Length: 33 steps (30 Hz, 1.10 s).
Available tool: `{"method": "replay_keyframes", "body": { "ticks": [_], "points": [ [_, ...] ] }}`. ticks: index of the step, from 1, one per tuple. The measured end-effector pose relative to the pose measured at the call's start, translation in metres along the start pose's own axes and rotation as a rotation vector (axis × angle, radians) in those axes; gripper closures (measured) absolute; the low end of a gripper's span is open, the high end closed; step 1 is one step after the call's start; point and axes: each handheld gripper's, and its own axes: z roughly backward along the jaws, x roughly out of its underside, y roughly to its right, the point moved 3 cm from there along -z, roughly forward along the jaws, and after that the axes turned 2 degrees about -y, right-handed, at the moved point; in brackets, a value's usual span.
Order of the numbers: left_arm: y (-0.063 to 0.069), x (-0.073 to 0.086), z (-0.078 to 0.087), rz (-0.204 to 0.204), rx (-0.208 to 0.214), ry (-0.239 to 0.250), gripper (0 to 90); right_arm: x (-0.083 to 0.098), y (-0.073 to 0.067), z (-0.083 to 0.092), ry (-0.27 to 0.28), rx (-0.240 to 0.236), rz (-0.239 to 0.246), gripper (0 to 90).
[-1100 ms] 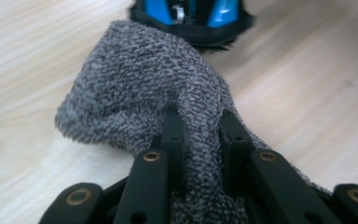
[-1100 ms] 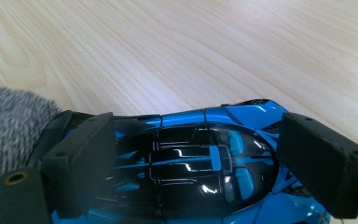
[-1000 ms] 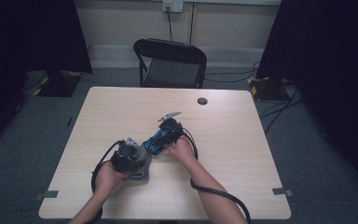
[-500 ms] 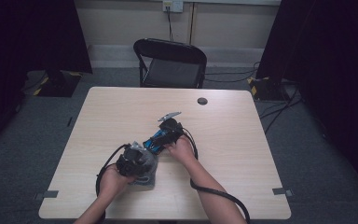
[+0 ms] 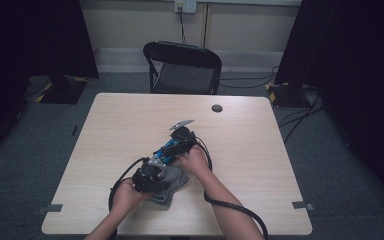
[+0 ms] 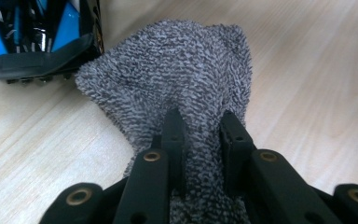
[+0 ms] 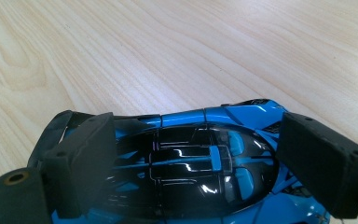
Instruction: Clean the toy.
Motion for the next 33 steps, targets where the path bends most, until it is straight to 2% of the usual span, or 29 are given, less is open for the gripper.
{"method": "replay_keyframes", "body": {
  "ticks": [5,7,9,13,18,26,29,33],
  "points": [
    [-0.006,0.002,0.021,0.018,-0.007,0.040,75.7,0.000,0.000,0.000,0.000,-0.001,-0.004,11.6],
    [-0.010,0.003,0.029,0.030,-0.019,0.057,75.7,0.000,0.000,0.000,0.000,0.000,-0.004,11.6],
    [-0.014,0.005,0.037,0.049,-0.014,0.081,75.6,0.001,0.000,0.000,0.003,-0.001,-0.003,11.6],
    [-0.022,0.007,0.051,0.069,-0.035,0.118,75.6,0.000,0.000,0.000,0.001,-0.002,-0.003,11.6],
    [-0.037,0.009,0.064,0.119,-0.062,0.159,75.6,0.001,0.000,0.000,0.004,-0.003,-0.003,11.6],
    [-0.067,0.016,0.071,0.201,-0.140,0.186,75.6,0.001,0.000,0.000,0.009,-0.003,-0.001,11.6],
    [-0.074,0.016,0.069,0.204,-0.173,0.175,75.5,0.001,0.000,0.000,0.011,-0.002,0.000,11.6],
    [-0.085,0.017,0.063,0.251,-0.222,0.182,75.4,0.001,0.000,0.000,0.012,-0.003,-0.002,11.6]
  ]
}}
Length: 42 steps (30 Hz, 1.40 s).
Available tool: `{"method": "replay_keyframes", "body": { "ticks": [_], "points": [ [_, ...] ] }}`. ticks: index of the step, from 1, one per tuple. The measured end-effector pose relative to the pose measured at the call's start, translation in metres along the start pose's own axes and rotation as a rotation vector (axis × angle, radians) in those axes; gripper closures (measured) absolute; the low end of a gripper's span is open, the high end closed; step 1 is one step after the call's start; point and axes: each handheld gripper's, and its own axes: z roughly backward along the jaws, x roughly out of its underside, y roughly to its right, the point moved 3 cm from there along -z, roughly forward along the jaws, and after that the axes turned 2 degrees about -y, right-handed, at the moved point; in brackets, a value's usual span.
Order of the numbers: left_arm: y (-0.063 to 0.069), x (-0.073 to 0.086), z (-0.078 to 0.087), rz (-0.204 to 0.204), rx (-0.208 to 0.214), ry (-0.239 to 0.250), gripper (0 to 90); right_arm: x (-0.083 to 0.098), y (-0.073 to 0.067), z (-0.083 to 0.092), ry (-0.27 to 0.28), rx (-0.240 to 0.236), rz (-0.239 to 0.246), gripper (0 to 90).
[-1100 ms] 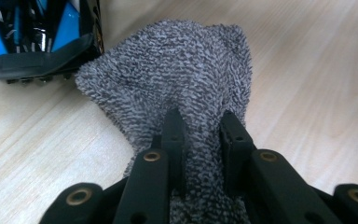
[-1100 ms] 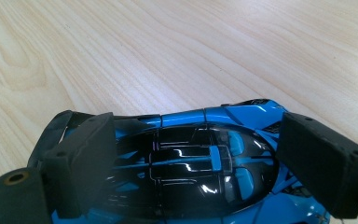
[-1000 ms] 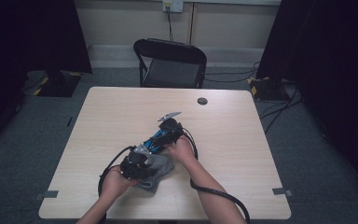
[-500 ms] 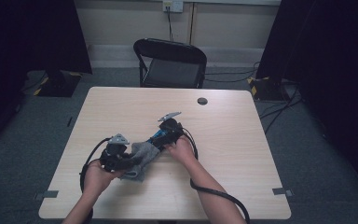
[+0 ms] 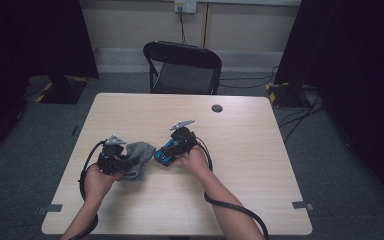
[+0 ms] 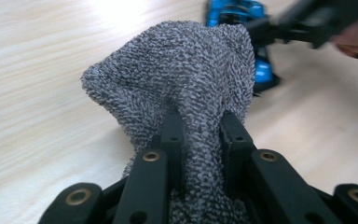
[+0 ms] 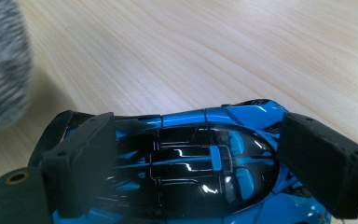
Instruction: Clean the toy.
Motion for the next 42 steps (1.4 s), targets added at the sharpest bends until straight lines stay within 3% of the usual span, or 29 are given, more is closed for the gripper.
{"method": "replay_keyframes", "body": {
  "ticks": [4,11,15,25,42],
  "points": [
    [-0.005,0.000,-0.011,0.005,-0.056,-0.029,75.4,0.000,0.000,0.000,0.002,0.000,0.000,11.6],
    [-0.005,0.002,-0.030,0.015,-0.107,-0.088,74.9,0.000,0.000,0.000,0.001,-0.002,-0.001,11.6],
    [-0.001,0.002,-0.037,-0.009,-0.088,-0.112,74.7,0.000,0.000,0.000,0.003,-0.001,-0.003,11.6],
    [0.006,0.004,-0.045,-0.045,-0.105,-0.149,74.9,0.001,0.000,0.000,0.004,-0.002,-0.003,11.6],
    [0.024,0.006,-0.045,-0.071,-0.022,-0.176,75.3,0.001,0.000,0.000,0.008,-0.003,0.001,11.6]
  ]
}}
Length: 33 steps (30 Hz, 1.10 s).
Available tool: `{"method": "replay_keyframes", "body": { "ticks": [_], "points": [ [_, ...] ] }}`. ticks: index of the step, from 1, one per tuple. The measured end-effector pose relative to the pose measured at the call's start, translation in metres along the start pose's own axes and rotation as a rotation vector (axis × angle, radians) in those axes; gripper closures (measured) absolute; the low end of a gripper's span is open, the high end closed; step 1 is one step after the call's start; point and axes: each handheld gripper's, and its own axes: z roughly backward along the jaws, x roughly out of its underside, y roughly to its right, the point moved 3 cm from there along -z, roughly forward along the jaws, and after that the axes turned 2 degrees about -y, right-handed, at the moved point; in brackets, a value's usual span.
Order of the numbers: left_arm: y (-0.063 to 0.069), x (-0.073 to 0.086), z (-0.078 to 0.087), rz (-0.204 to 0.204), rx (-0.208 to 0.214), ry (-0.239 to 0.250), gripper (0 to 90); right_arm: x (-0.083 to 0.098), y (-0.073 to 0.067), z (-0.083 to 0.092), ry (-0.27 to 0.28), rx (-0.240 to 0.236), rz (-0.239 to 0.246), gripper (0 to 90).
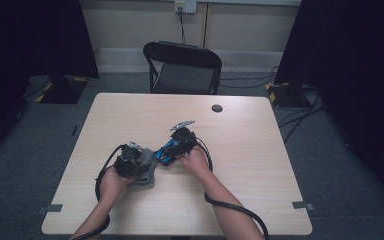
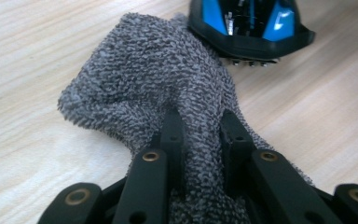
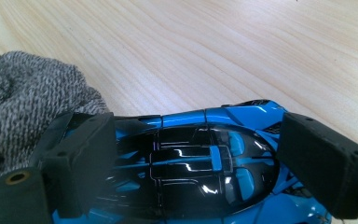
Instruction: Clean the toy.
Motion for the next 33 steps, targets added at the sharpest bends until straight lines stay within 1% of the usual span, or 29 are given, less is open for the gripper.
{"method": "replay_keyframes", "body": {
  "ticks": [2,4,5,11,16,17,19,23,28,33],
  "points": [
    [0.002,0.000,0.000,0.001,0.011,0.001,75.3,0.000,0.000,0.000,0.000,0.000,0.000,11.6],
    [0.004,0.001,0.000,-0.005,0.016,-0.001,75.3,0.000,0.000,0.000,0.001,0.000,0.000,11.6],
    [0.005,0.001,0.001,0.005,0.024,0.004,75.2,0.000,0.000,0.000,0.002,0.001,0.001,11.6],
    [0.008,0.003,0.002,0.012,0.042,0.007,75.3,0.000,0.000,0.000,-0.002,-0.001,-0.001,11.6],
    [0.011,0.005,0.003,0.002,0.062,0.004,75.3,0.001,0.000,0.000,0.006,0.000,0.002,11.6],
    [0.011,0.005,0.003,0.002,0.060,0.007,75.2,0.000,0.000,0.000,0.005,0.000,0.001,11.6],
    [0.014,0.007,0.003,0.001,0.069,0.005,75.2,0.000,0.000,0.000,0.001,0.000,-0.001,11.6],
    [0.017,0.008,0.004,-0.012,0.078,0.000,75.2,0.000,0.000,0.000,0.000,0.000,-0.001,11.6],
    [0.022,0.008,0.004,-0.011,0.097,-0.001,75.2,0.000,0.000,0.000,-0.001,0.000,-0.001,11.6],
    [0.029,0.010,0.004,-0.032,0.108,-0.004,75.2,0.000,0.000,0.000,-0.002,-0.001,-0.001,11.6]
  ]
}}
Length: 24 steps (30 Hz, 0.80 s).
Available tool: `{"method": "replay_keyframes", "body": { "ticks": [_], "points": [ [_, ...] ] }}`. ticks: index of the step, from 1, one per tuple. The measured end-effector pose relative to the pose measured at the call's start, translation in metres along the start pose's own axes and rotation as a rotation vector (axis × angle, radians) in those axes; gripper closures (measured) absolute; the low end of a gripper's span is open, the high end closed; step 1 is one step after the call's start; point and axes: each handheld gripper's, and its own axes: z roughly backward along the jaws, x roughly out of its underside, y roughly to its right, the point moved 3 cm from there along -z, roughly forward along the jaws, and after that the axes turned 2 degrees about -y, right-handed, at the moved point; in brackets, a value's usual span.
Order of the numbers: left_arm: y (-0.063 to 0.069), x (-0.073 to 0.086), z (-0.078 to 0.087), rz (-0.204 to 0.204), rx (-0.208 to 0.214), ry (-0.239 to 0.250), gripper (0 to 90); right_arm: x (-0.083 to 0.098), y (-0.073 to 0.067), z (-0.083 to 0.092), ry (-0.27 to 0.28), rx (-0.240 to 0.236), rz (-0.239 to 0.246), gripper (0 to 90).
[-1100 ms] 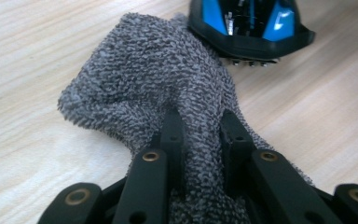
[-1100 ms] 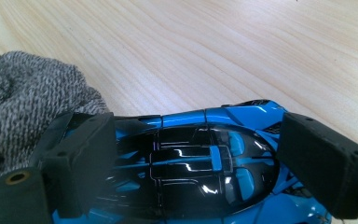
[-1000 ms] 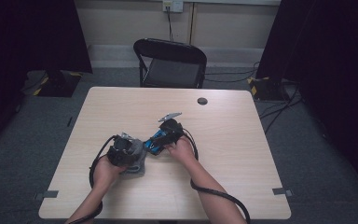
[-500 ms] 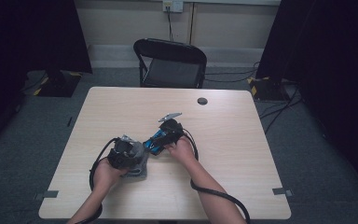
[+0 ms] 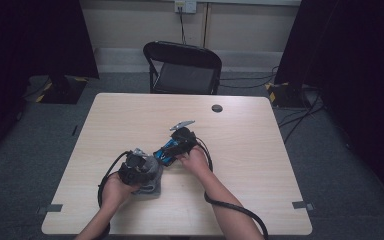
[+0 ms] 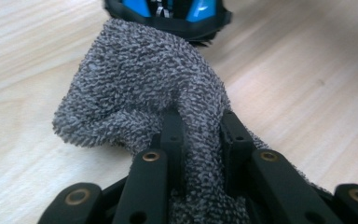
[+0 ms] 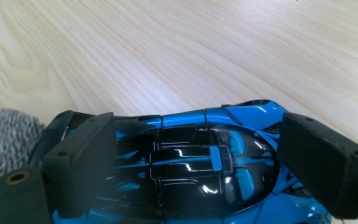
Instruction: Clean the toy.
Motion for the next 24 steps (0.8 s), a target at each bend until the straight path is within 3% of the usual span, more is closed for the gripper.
{"method": "replay_keyframes", "body": {
  "ticks": [12,24],
  "points": [
    [0.016,-0.001,-0.003,-0.021,0.061,-0.006,75.2,0.000,0.000,0.000,0.001,0.000,0.000,11.6],
    [0.034,-0.007,-0.011,-0.075,0.107,-0.010,74.9,0.000,0.000,0.000,0.002,0.001,-0.001,11.6]
  ]
}}
